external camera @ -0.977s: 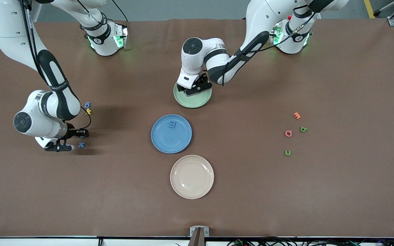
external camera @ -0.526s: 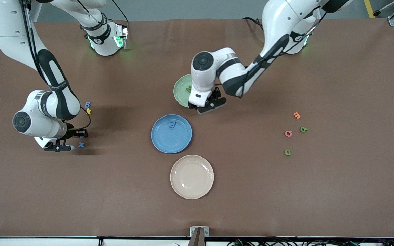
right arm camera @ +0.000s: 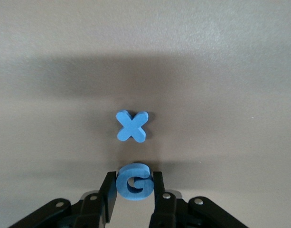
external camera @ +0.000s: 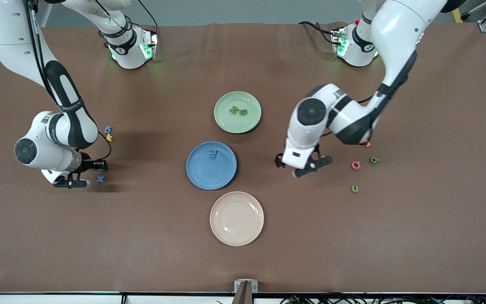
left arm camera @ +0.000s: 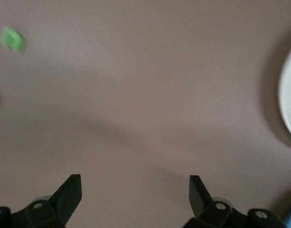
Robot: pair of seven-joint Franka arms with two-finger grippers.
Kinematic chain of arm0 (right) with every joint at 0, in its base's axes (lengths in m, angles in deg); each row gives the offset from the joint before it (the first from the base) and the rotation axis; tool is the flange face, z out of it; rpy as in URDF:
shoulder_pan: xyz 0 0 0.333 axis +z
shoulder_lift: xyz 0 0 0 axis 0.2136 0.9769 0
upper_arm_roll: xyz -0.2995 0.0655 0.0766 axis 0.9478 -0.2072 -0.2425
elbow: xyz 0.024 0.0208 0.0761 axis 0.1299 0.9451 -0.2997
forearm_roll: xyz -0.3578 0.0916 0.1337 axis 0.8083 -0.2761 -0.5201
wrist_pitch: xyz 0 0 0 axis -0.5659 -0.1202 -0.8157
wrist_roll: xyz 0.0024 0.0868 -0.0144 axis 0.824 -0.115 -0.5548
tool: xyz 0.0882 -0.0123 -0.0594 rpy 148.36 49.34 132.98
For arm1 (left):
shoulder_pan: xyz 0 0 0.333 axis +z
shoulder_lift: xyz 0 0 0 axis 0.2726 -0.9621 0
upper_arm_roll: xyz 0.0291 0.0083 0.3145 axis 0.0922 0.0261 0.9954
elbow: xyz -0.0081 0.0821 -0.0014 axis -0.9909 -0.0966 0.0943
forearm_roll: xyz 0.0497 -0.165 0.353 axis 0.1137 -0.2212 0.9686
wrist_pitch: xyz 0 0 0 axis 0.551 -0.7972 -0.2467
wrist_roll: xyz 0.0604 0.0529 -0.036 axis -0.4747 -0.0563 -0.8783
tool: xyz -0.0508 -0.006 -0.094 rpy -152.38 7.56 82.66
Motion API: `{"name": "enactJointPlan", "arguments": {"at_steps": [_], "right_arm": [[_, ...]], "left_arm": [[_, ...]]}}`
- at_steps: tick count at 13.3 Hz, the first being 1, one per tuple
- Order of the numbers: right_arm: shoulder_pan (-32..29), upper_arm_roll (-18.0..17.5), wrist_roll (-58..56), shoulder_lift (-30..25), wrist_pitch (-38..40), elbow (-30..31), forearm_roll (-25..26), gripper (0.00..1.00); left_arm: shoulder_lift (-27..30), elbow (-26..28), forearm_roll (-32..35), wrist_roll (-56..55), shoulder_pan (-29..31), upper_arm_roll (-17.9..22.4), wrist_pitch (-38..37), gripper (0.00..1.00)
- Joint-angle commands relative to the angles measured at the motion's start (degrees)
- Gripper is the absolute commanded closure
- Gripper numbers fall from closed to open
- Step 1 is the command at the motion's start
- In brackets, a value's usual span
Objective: Sort letters by color into matching plates
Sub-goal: 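Carry the blue G to the blue plate while the left gripper reaches n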
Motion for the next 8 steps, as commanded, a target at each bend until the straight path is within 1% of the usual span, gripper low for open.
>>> {"name": "enactJointPlan", "arguments": {"at_steps": [1,3,5,6,8], "right_arm": [[0.1,-0.1,0.3,-2.6,5.2,-2.3,0.6,0.76],[2.5,-0.1,3.0,-3.8,8.0,-3.7,0.8,0.76],[5.8,-0.1,6.9,-4.2,9.3,-5.4,0.9,0.76],[7.3,-0.2,9.0,-4.2,10.2,-6.4,0.9,0.77],[11.0,-0.2,14.9,-4.0,10.7,-7.9,0.9,0.77]], "left_arm": [[1.2,0.8,1.1,7.4,6.3,-0.4,-1.0,0.0],[0.7,0.7,1.2,14.3,11.0,-0.4,-0.7,0.01],[0.6,1.0,1.2,21.6,14.5,-0.5,-0.4,0.03],[-0.1,1.2,1.2,27.3,16.6,-0.5,-0.2,0.05],[-0.7,2.3,1.1,40.1,21.0,-0.7,2.0,0.16]]}}
